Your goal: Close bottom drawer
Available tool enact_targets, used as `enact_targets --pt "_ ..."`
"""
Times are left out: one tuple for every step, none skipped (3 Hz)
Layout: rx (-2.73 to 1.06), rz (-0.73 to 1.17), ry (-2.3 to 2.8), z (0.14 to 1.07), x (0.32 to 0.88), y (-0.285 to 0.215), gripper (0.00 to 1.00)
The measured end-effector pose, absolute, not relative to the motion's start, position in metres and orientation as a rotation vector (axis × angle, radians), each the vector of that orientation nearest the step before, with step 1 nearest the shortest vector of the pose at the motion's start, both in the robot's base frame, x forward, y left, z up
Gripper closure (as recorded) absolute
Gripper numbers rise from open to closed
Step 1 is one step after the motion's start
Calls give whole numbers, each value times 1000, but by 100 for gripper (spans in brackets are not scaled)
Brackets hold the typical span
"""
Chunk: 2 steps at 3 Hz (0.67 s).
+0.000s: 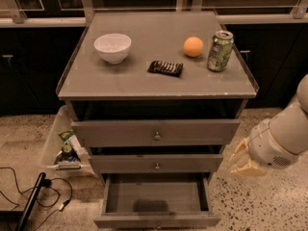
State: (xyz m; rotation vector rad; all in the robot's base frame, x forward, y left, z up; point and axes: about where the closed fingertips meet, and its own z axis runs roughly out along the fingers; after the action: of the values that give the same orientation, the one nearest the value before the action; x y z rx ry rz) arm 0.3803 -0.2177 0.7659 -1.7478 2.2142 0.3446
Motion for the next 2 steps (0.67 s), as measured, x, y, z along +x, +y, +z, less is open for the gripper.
enact_targets --pt "-1747 345 2214 766 380 -218 98" --pt "-1699 438 2227 709 377 -220 100"
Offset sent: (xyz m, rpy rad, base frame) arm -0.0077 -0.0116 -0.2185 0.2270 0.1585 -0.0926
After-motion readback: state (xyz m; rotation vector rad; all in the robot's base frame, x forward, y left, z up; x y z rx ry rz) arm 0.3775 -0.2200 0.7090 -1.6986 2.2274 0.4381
